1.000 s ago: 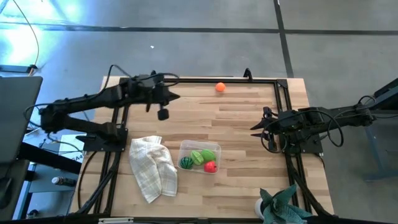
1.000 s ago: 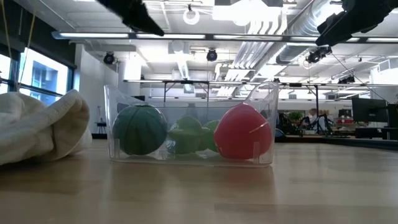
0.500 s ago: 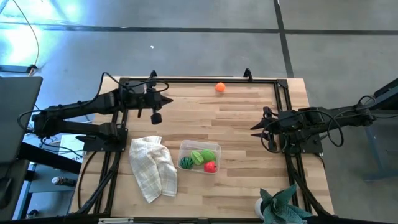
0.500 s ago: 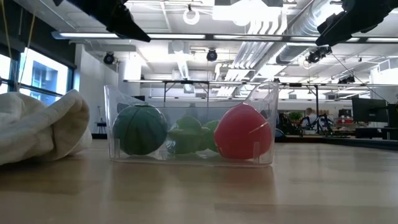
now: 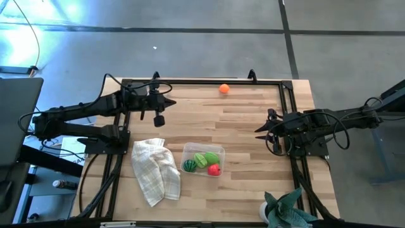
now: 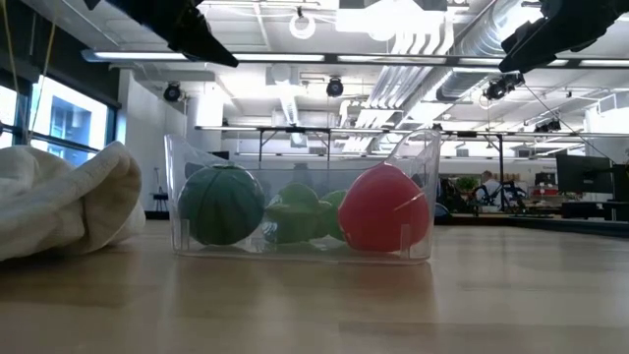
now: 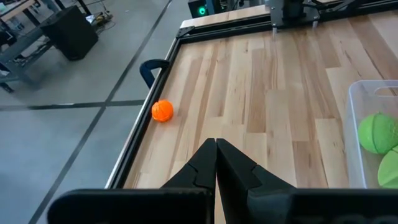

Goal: Pick and placing Produce into tupperware
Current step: Put the orange tangerine into the transparent bin

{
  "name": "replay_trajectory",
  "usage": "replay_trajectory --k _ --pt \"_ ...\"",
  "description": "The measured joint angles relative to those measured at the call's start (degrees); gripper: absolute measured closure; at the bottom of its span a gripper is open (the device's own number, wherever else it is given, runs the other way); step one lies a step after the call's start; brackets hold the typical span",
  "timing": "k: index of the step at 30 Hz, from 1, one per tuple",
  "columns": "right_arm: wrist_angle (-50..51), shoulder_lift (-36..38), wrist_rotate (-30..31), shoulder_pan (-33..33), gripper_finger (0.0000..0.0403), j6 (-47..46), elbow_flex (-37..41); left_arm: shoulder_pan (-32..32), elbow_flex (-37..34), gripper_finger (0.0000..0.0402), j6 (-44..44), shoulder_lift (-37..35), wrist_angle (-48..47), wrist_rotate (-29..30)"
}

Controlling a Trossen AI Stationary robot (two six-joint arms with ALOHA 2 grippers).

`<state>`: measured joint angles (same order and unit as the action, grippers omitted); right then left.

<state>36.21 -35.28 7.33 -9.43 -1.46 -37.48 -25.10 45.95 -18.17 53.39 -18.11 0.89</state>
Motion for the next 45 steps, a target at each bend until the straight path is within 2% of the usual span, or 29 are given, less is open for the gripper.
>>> replay_trajectory --k 16,20,24,29,36,45 --pt "0.0 0.0 0.0 0.0 0.0297 1.5 0.0 0.0 0.0 0.0401 0.0 0.0 0.0 0.0" --pt "0.0 0.0 0.0 0.0 0.0297 6.1 0.0 0.0 0.0 0.0399 0.0 0.0 0.0 0.0" --pt "0.0 0.0 0.0 0.0 0.0297 5.7 0.0 0.0 0.0 0.0401 0.0 0.0 0.0 0.0" --pt "0.0 0.0 0.0 0.0 0.0297 -3.4 0.0 0.0 0.0 0.0399 0.0 0.0 0.0 0.0" --pt "-2.9 0.0 0.7 0.0 0.0297 -29.9 0.0 0.0 0.0 0.0401 0.0 0.0 0.0 0.0" --pt "-15.9 0.0 9.1 0.0 0.0297 -45.9 0.0 0.0 0.0 0.0401 0.0 0.0 0.0 0.0"
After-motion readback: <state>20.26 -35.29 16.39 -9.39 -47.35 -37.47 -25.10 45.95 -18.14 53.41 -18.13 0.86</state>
